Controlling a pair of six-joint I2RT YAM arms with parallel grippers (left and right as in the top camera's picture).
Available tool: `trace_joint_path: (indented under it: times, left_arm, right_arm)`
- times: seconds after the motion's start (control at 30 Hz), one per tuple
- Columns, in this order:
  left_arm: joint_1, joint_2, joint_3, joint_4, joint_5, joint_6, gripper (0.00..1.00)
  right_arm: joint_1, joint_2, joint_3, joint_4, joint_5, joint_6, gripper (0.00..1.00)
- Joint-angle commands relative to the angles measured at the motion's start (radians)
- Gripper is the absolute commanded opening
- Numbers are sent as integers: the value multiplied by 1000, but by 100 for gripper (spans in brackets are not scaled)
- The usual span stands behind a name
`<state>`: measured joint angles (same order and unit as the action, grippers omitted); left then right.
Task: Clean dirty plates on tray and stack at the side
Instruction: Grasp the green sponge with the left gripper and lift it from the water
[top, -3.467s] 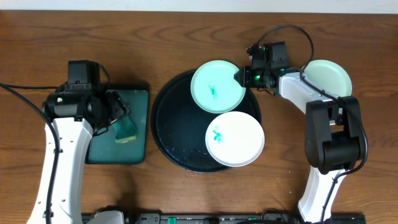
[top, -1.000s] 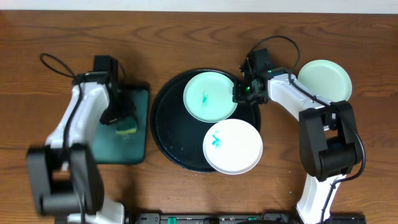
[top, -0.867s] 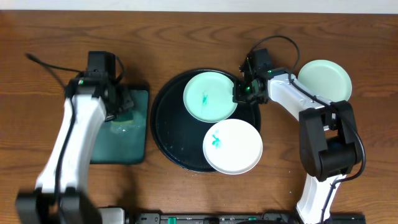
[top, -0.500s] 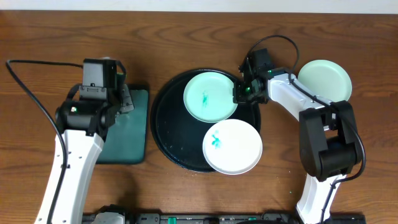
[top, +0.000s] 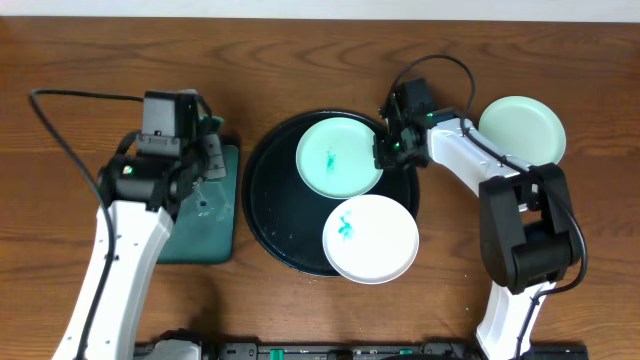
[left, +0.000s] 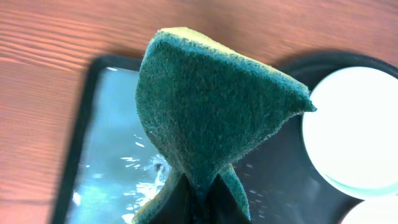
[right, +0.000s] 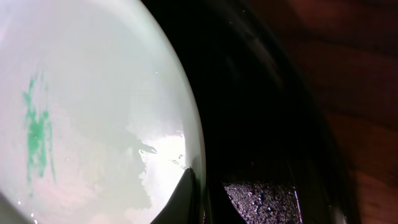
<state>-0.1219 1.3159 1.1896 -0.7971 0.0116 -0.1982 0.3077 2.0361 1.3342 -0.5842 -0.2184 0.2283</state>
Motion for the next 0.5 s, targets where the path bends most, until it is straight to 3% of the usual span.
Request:
trace_joint_path:
  times: [0.0, 0.3, 0.47]
  left_arm:
    - [-14, 66, 5, 27, 143, -34, 7]
    - [-145, 258, 5, 208, 267, -142, 7]
    - [-217, 343, 5, 307, 242, -233, 7]
  right_arm:
    - [45, -1, -7, -21, 35, -43, 1]
    - [95, -1, -7, -30, 25, -39, 1]
    - [116, -1, -7, -42, 23, -22, 1]
